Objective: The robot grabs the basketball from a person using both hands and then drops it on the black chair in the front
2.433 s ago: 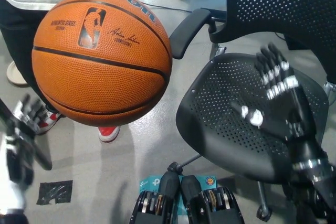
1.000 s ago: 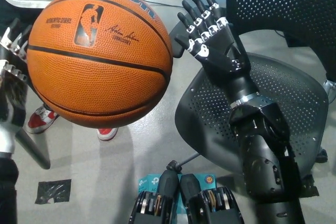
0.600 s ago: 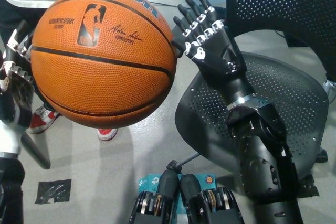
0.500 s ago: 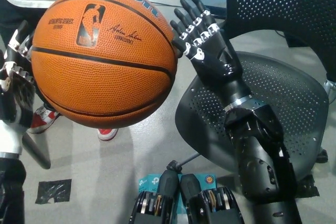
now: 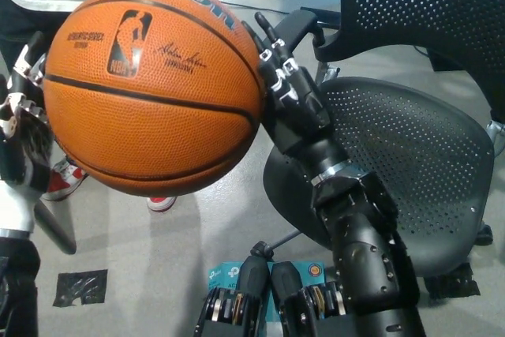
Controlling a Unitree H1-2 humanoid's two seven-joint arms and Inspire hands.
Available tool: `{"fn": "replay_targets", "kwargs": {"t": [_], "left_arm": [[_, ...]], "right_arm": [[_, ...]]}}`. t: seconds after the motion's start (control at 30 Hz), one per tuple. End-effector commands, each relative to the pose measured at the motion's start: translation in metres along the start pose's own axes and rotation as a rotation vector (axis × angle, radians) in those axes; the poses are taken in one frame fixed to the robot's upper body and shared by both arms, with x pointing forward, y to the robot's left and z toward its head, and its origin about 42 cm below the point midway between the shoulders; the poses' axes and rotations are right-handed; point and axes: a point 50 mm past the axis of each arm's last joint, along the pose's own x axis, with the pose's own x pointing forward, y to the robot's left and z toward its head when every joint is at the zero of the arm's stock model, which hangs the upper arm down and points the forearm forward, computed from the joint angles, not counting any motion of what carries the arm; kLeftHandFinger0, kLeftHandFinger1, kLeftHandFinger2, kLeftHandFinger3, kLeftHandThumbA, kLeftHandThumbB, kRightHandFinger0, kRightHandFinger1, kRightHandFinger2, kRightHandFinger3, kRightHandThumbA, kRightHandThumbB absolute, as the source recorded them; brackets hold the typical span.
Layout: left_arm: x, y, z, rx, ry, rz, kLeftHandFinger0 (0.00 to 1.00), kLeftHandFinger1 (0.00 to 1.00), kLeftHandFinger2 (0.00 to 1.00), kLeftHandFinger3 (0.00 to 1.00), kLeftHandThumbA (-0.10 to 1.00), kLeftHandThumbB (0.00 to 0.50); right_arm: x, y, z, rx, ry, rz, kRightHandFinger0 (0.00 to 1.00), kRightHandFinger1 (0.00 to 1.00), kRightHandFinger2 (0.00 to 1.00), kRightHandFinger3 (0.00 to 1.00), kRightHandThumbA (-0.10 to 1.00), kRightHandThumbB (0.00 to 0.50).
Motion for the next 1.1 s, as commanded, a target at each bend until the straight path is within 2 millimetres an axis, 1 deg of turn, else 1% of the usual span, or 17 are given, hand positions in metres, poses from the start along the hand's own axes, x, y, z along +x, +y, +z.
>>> {"fn": "replay_targets", "kwargs": {"t": [0.0,0.07,0.2,0.27,0.33,0.43,0.47,0.57,0.6,0.67,0.7,0.73,0.77,0.83,0.87,0.93,1.07], "left_arm": [[0.008,-0.01,0.009,0.014,-0.048,-0.035,1.0,1.0,1.0,1.0,1.0,0.297],[0.009,-0.01,0.009,0.015,-0.046,-0.045,1.0,1.0,1.0,1.0,1.0,0.291],[0.011,-0.013,0.009,0.022,-0.032,-0.057,1.0,1.0,1.0,1.0,1.0,0.247],[0.01,-0.015,0.009,-0.01,-0.018,-0.073,1.0,1.0,1.0,1.0,1.0,0.311],[0.011,-0.017,0.009,-0.008,-0.028,-0.074,1.0,1.0,1.0,1.0,1.0,0.305],[0.014,-0.021,0.008,-0.022,-0.044,-0.072,1.0,1.0,1.0,1.0,1.0,0.267],[0.016,-0.024,0.007,-0.031,-0.042,-0.072,1.0,1.0,1.0,1.0,1.0,0.257],[0.015,-0.038,0.004,-0.037,-0.017,-0.086,1.0,1.0,1.0,1.0,1.0,0.249],[0.015,-0.04,0.003,-0.04,-0.016,-0.097,1.0,1.0,1.0,1.0,1.0,0.248],[0.013,-0.054,-0.002,-0.054,-0.017,-0.13,1.0,1.0,1.0,1.0,1.0,0.194],[0.012,-0.059,-0.002,-0.052,-0.02,-0.133,1.0,1.0,1.0,1.0,1.0,0.189],[0.012,-0.065,-0.004,-0.043,-0.023,-0.147,1.0,1.0,1.0,1.0,1.0,0.179],[0.011,-0.072,-0.005,-0.011,-0.023,-0.157,1.0,1.0,1.0,1.0,1.0,0.149],[0.01,-0.08,-0.007,0.053,0.007,-0.153,1.0,1.0,1.0,1.0,1.0,0.177],[0.008,-0.088,-0.008,0.089,0.025,-0.144,1.0,1.0,1.0,1.0,1.0,0.201],[0.009,-0.093,-0.007,0.102,0.038,-0.136,1.0,1.0,1.0,1.0,1.0,0.198],[0.016,-0.098,-0.006,0.155,0.063,-0.197,1.0,1.0,1.0,1.0,1.0,0.185]], "right_arm": [[0.013,0.029,-0.021,0.101,0.029,0.177,1.0,1.0,1.0,1.0,1.0,0.449],[0.012,0.034,-0.023,0.09,0.036,0.18,1.0,1.0,1.0,1.0,1.0,0.449],[0.007,0.047,-0.027,0.072,0.052,0.171,1.0,1.0,1.0,1.0,1.0,0.454],[0.005,0.056,-0.03,0.028,0.056,0.169,1.0,1.0,1.0,1.0,1.0,0.461],[0.001,0.064,-0.034,-0.094,0.052,0.17,1.0,1.0,1.0,1.0,1.0,0.456],[-0.002,0.078,-0.042,-0.206,0.023,0.154,1.0,1.0,1.0,1.0,1.0,0.417],[-0.002,0.083,-0.047,-0.246,0.005,0.137,1.0,1.0,1.0,1.0,1.0,0.379],[-0.002,0.096,-0.066,-0.371,-0.021,0.083,1.0,1.0,1.0,1.0,1.0,0.337],[-0.002,0.098,-0.069,-0.385,-0.021,0.081,1.0,1.0,1.0,1.0,1.0,0.334],[0.0,0.104,-0.085,-0.481,-0.017,0.075,1.0,1.0,1.0,1.0,1.0,0.335],[0.001,0.106,-0.09,-0.493,-0.025,0.088,1.0,1.0,1.0,1.0,1.0,0.286],[0.003,0.107,-0.095,-0.512,-0.051,0.113,1.0,1.0,1.0,1.0,1.0,0.216],[0.003,0.104,-0.104,-0.54,-0.07,0.113,1.0,1.0,1.0,1.0,1.0,0.186],[0.004,0.102,-0.111,-0.608,-0.082,0.093,1.0,1.0,1.0,1.0,1.0,0.178],[0.004,0.101,-0.115,-0.687,-0.077,0.063,1.0,1.0,1.0,1.0,1.0,0.223],[0.004,0.102,-0.114,-0.698,-0.081,0.046,1.0,1.0,1.0,1.0,1.0,0.236],[0.005,0.101,-0.108,-0.642,-0.105,0.023,1.0,1.0,1.0,1.0,1.0,0.196]]}}
